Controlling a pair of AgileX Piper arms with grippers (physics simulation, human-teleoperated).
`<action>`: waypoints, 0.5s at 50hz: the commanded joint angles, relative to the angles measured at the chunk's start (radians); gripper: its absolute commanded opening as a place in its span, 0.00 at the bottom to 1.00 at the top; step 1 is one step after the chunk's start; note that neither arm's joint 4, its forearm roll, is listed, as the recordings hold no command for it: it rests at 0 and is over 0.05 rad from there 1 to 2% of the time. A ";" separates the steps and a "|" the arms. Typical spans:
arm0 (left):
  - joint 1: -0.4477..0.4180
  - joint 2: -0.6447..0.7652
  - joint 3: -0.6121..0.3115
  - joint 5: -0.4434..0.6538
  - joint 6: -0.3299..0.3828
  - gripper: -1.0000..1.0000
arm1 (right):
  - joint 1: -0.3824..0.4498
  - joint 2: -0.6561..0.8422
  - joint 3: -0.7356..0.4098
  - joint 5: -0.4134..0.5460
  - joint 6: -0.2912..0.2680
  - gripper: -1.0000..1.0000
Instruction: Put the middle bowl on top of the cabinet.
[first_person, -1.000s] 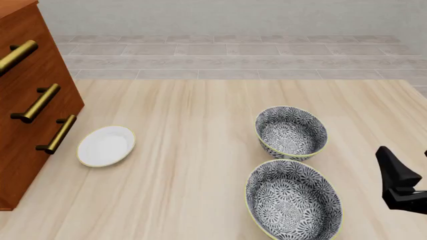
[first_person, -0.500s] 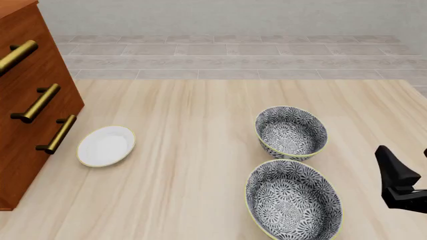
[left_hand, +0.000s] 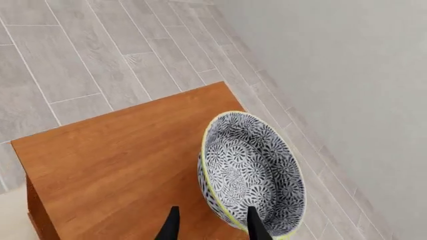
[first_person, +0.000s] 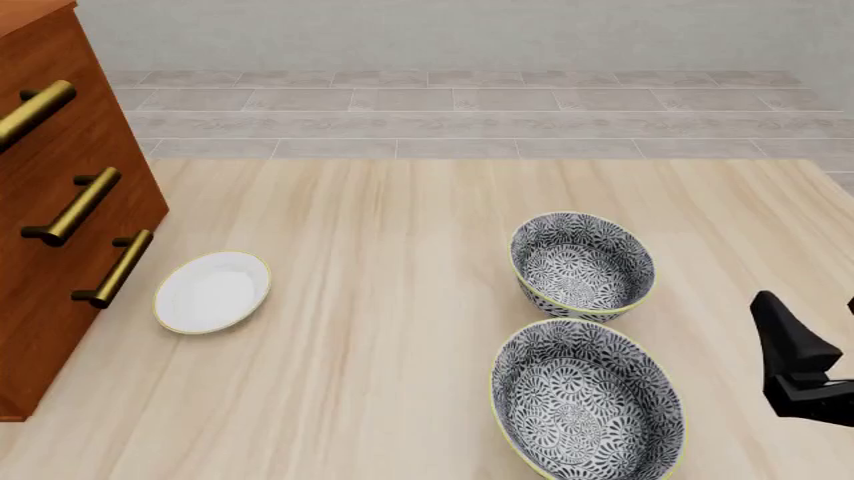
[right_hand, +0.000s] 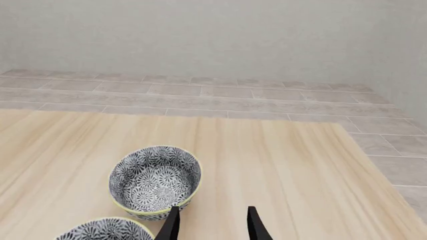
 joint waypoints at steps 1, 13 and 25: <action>-0.008 -0.044 0.010 -0.001 -0.007 1.00 | 0.000 -0.002 0.000 0.002 -0.001 1.00; -0.038 -0.091 0.018 0.013 -0.026 1.00 | 0.001 -0.004 0.000 0.004 -0.001 1.00; -0.060 -0.136 0.009 0.034 -0.042 1.00 | 0.001 -0.006 0.000 0.005 -0.002 1.00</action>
